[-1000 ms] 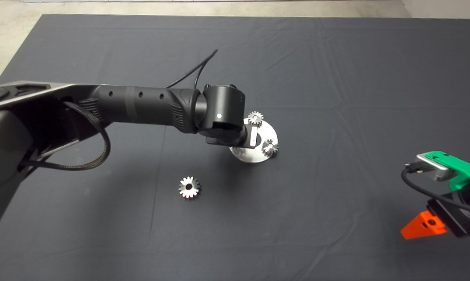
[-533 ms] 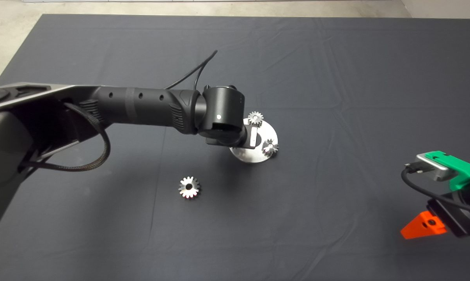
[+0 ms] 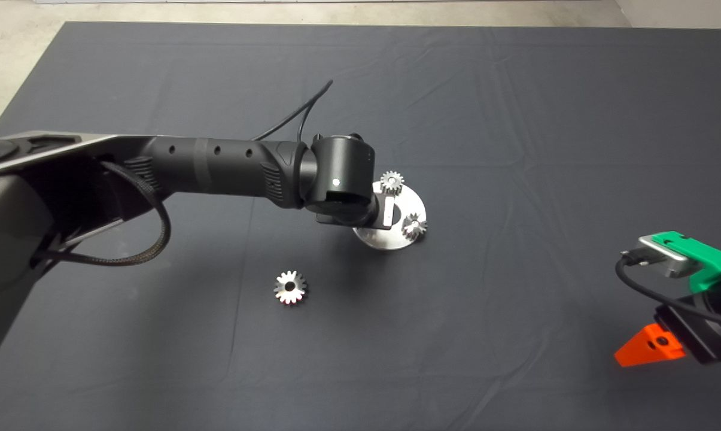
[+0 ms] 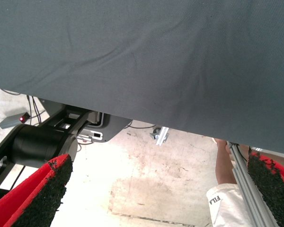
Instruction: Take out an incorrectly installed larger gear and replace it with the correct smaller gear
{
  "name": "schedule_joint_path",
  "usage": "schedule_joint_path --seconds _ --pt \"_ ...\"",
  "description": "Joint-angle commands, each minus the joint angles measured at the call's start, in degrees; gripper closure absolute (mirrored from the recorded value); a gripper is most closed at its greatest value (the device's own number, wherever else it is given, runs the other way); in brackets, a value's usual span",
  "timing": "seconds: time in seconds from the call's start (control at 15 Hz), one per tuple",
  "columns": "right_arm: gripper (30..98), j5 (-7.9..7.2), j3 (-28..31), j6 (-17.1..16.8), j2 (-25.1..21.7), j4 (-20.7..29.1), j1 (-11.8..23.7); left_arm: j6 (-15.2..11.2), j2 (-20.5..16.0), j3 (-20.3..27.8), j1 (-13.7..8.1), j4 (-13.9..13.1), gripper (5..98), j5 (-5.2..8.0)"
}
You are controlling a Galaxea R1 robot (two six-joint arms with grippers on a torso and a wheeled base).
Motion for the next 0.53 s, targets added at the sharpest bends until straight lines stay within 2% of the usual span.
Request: schedule_joint_path --seconds 0.0,0.4,0.47 --pt "30.7 -5.89 0.4 -0.1 -0.3 2.3 1.1 0.1 0.0 -0.1 -0.5 0.3 69.1 4.4" --pt "30.7 -5.89 0.4 -0.1 -0.2 2.3 1.1 0.2 0.1 -0.1 -0.5 0.3 68.0 4.48" --pt "30.7 -5.89 0.4 -0.1 -0.2 2.3 1.1 0.2 0.1 -0.1 -0.4 0.3 65.3 4.48"
